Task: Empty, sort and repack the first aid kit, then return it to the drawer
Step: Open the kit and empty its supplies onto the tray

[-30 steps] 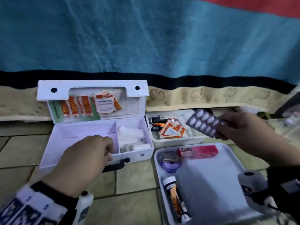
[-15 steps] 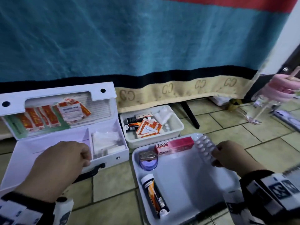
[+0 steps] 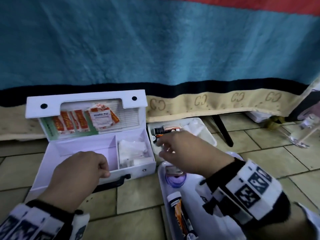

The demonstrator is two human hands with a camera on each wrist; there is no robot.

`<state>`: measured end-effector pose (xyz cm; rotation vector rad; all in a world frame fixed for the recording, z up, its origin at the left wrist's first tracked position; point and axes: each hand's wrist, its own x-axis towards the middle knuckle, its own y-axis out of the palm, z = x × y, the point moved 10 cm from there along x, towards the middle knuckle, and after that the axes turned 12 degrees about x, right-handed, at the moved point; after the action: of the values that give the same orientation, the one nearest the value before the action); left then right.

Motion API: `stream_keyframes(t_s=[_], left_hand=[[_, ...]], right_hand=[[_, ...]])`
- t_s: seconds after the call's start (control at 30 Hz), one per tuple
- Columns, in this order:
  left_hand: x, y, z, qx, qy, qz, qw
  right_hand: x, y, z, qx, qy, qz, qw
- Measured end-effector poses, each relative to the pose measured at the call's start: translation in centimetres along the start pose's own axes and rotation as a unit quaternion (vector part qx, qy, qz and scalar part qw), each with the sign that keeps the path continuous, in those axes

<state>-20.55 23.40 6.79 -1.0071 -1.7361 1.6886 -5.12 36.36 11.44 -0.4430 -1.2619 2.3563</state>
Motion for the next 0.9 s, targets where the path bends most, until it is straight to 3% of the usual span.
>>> stream_keyframes(t_s=[0.1, 0.27, 0.37, 0.53, 0.6, 0.7, 0.8, 0.9], left_hand=[[0.3, 0.2, 0.5, -0.019, -0.006, 0.012, 1.0], [-0.1, 0.1, 0.4, -0.024, 0.001, -0.005, 1.0], [-0.5, 0.1, 0.5, -0.024, -0.004, -0.021, 0.999], [-0.5, 0.0, 0.6, -0.025, -0.006, -0.026, 0.999], [-0.4, -0.1, 0.5, -0.024, -0.004, -0.024, 0.999], [-0.4, -0.1, 0.5, -0.019, -0.002, -0.025, 1.0], [-0.4, -0.1, 0.5, -0.016, 0.002, -0.028, 0.999], [-0.3, 0.0, 0.5, -0.018, 0.004, -0.021, 1.0]], right_hand=[[2.5, 4.2, 2.8, -0.068, -0.062, 0.079, 0.993], [3.7, 8.2, 3.1, -0.188, -0.05, 0.156, 0.968], [3.8, 8.3, 3.1, -0.214, -0.041, 0.14, 0.966], [3.6, 7.6, 3.5, -0.167, -0.054, 0.11, 0.978], [3.5, 6.8, 3.8, -0.138, -0.068, 0.087, 0.984], [2.9, 3.8, 4.2, -0.018, -0.072, 0.0, 0.997], [0.8, -1.0, 2.3, 0.124, -0.013, -0.096, 0.988], [-2.5, -6.4, -2.4, 0.135, 0.06, -0.211, 0.966]])
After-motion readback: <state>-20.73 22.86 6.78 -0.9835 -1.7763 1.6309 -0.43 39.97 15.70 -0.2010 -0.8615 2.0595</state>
